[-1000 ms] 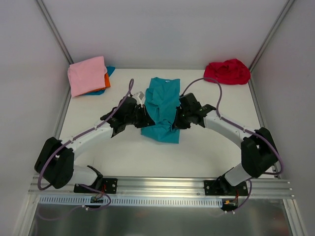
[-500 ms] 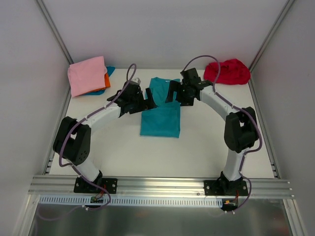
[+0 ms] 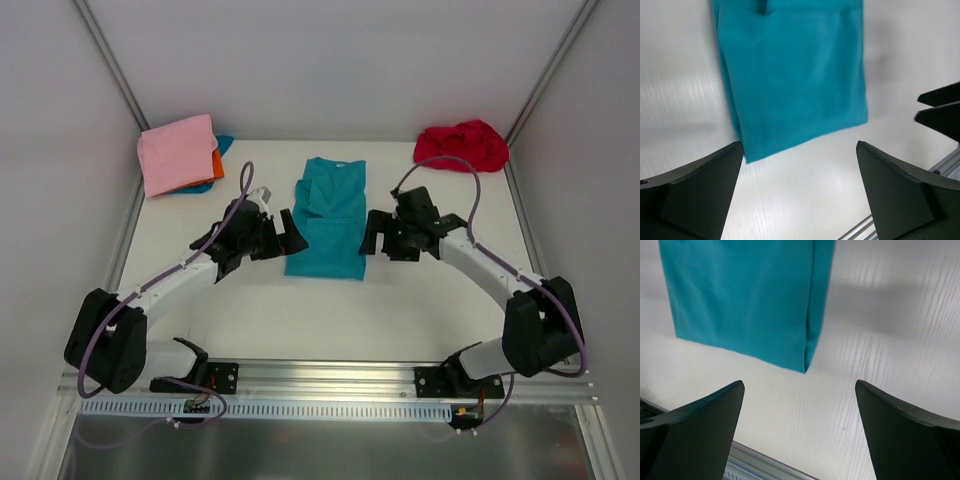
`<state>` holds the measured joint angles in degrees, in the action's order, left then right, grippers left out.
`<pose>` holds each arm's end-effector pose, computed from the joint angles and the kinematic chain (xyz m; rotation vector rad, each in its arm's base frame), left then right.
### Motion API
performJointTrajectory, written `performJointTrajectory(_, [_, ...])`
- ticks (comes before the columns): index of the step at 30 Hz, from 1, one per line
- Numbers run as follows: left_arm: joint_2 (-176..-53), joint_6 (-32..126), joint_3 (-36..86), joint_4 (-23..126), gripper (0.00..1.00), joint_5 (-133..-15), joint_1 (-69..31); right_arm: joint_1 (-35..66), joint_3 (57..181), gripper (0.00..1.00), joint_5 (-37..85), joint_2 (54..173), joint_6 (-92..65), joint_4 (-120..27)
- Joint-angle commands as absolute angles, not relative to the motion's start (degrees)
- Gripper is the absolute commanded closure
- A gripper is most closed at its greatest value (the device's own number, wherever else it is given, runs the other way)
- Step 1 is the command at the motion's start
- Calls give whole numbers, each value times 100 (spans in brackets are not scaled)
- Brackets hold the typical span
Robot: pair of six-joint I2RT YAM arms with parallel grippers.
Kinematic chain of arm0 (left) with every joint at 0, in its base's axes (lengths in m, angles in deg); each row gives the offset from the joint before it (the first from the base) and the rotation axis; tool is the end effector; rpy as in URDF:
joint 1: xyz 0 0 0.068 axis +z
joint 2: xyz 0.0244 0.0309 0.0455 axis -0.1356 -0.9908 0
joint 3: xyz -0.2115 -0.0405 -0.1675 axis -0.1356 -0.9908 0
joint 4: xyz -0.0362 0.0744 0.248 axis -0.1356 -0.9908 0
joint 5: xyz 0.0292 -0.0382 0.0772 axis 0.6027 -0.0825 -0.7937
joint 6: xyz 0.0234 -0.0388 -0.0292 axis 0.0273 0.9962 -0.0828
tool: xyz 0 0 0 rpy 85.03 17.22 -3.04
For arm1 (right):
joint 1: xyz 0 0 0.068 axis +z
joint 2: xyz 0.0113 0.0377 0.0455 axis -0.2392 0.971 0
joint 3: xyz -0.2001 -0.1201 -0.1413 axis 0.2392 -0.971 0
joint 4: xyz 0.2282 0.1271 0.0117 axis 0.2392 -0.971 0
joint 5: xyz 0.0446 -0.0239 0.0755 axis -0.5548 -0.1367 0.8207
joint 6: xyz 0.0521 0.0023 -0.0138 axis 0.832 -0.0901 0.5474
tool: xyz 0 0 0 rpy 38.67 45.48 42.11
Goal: Fold and stack the t-shirts
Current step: Grab one side of the 2/3 rectangular tshirt with both arms
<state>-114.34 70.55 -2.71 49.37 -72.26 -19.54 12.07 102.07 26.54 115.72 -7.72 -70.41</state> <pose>0.2526 -0.1375 0.2417 -0.0383 2.2018 -0.8180 0.2746 0.1403 0.2450 -0.3670 2.4513 0.5057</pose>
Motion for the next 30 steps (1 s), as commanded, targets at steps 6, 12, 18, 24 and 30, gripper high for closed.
performJointTrajectory(6, [-11365,7119,-1773,6139,1,-6425,-1954,1622,8821,1,2808,10857,28,-5923])
performJointTrajectory(12, [-11699,7013,-2090,6878,1,-6372,-1945,1710,8425,0,2887,11015,274,-5439])
performJointTrajectory(18, [-12121,7083,-2161,7414,1,-6302,-1919,1727,8179,1,2966,11234,397,-4938])
performJointTrajectory(24, [-12560,7154,-1994,7590,1,-6170,-1910,1745,8055,11,3054,11647,582,-4393])
performJointTrajectory(30, [-12798,7189,-1871,7547,1,-6099,-1910,1771,8204,15,3080,12008,574,-4067])
